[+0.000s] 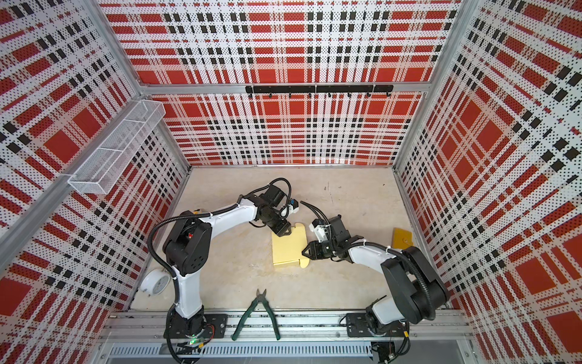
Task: Fold the paper box
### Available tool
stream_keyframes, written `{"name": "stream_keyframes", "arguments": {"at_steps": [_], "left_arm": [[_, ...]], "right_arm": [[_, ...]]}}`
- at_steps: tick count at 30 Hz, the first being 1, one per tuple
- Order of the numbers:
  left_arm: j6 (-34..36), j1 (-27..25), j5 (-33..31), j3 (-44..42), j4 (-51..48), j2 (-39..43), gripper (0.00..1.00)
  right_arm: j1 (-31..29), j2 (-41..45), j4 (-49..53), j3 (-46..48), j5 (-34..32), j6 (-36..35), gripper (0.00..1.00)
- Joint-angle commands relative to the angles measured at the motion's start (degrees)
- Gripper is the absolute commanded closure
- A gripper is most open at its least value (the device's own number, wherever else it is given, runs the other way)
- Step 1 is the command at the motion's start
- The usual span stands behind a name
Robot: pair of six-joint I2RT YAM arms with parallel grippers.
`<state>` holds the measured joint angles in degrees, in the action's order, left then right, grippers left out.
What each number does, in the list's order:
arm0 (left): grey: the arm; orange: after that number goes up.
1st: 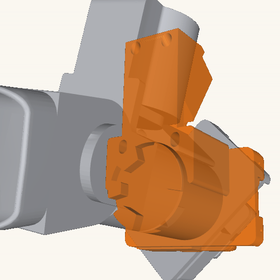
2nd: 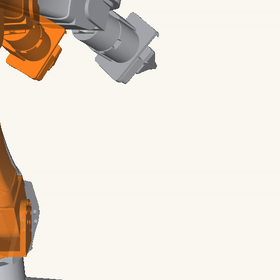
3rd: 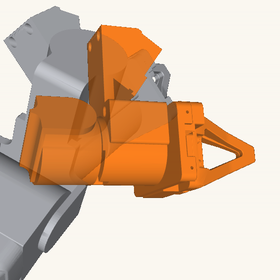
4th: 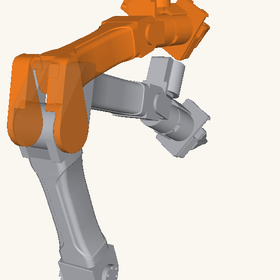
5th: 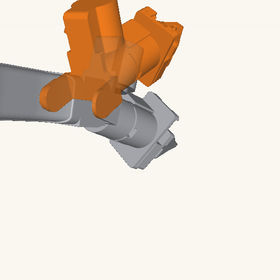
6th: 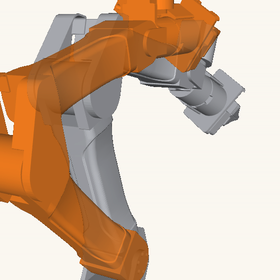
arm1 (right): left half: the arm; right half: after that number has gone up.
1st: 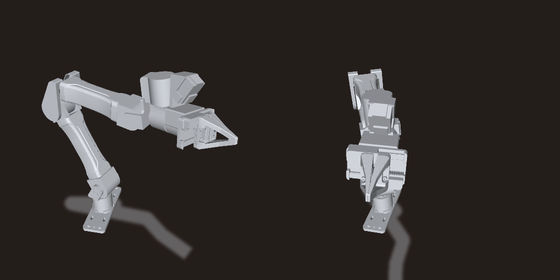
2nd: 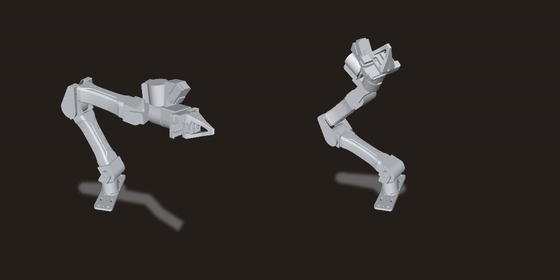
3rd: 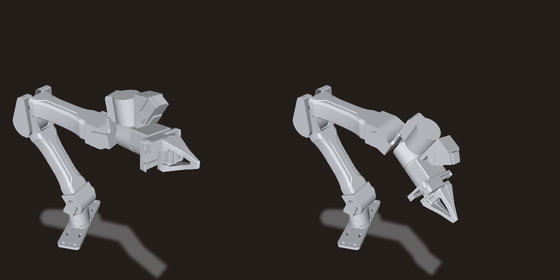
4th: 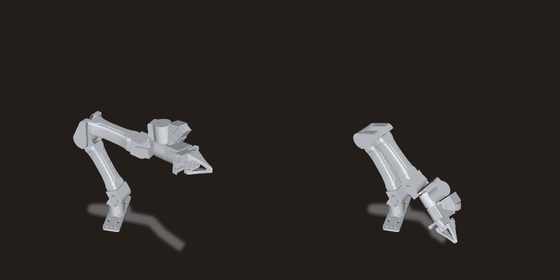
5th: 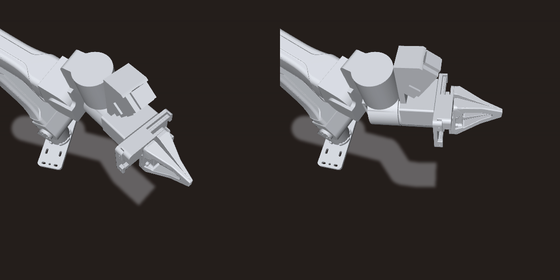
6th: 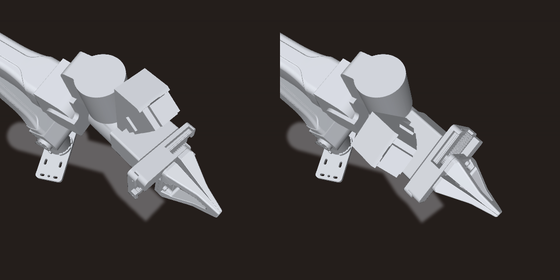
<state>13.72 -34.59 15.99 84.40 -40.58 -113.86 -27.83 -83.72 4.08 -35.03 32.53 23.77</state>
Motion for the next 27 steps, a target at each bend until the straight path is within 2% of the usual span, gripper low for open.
{"name": "stream_keyframes", "arguments": {"at_steps": [1, 5, 12, 18, 24, 27], "left_arm": [[0.6, 1.2, 1.7, 3.0, -5.0, 2.5, 0.47], [-2.2, 3.3, 4.1, 0.9, -6.2, 8.1, 0.42], [-13.3, 6.3, 7.5, -16.2, 3.0, 17.2, 0.38], [-20.8, 5.0, 9.9, -21.3, 9.1, 13.7, 0.38], [-21.6, 5.5, 8.3, -21.7, 11.2, 9.0, 0.49], [-20.1, 5.8, 6.6, -21.4, 11.3, 7.9, 0.52]], "right_arm": [[1.2, -0.8, -6.0, -1.4, 0.5, 2.4, 0.59], [2.5, -5.7, -8.6, -3.3, 2.6, 2.6, 0.61], [2.6, -12.1, -17.5, -3.8, 6.8, 6.8, 0.66], [2.1, -13.0, -20.6, -2.5, 7.0, 8.9, 0.68], [1.9, -9.3, -23.6, 0.0, 8.2, 11.5, 0.67], [1.9, -7.1, -22.8, 0.7, 8.0, 12.0, 0.62]]}}
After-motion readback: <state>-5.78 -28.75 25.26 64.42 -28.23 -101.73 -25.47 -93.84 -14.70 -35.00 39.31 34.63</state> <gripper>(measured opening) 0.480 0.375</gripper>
